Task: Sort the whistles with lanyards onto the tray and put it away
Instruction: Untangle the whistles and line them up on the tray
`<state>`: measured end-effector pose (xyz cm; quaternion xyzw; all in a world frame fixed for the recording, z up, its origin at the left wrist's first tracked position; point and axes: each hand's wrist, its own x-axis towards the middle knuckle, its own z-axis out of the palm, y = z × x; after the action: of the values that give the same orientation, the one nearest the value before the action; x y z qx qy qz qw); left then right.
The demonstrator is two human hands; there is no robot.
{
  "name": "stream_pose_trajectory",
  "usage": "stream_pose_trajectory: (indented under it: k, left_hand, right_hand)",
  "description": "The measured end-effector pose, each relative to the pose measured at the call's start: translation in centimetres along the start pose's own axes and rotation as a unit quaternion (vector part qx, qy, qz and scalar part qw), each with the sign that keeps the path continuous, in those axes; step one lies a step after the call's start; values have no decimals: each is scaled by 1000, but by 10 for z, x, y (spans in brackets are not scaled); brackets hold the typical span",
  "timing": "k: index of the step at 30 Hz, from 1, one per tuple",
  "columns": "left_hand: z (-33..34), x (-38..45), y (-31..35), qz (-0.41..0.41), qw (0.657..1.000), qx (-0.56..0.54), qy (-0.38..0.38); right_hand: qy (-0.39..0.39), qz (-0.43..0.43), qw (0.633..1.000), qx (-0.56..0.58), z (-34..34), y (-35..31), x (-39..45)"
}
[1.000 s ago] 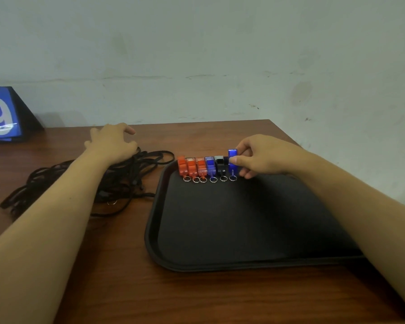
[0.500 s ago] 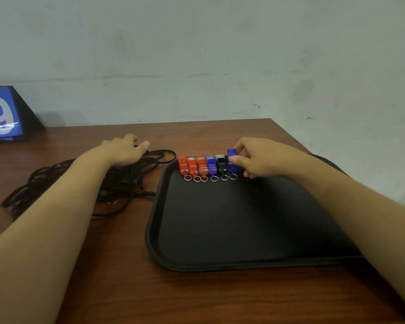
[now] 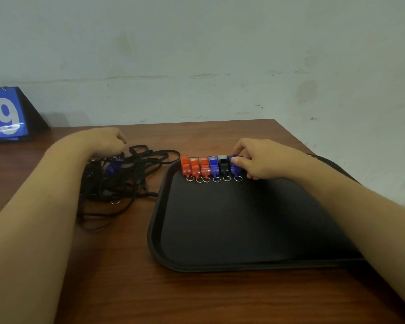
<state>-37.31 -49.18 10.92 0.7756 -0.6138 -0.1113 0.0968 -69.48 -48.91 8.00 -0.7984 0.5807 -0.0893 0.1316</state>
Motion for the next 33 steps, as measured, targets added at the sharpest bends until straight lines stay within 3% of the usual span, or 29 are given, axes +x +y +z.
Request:
stream_pose_trajectory:
  k: [5,11,18,25,30,33]
  left_hand:
    - [0,-8,5,-11,998,-4,-56]
    - [-3,-13,3,-24,997,-36,-56]
    - [-12,4,-25,-40,994,-30,92]
    - [-3,16,-48,-49,998,-45,13]
    - [-8,19,-58,-29,995,-96,21]
    - [-13,17,-68,-12,998,-67,-1]
  right_hand:
    - [27,-6,999,-26,0,0,0]
    - [92,-35,994,-44,-5,-2,-2]
    - [127,-87,987,-47,-13,-13,-11]
    - [109,-99,989,-26,-21,-38,-22]
    - [88,-121,988,-36,-22,-75,-15]
    - [76,-146,985,-51,-13,-107,0]
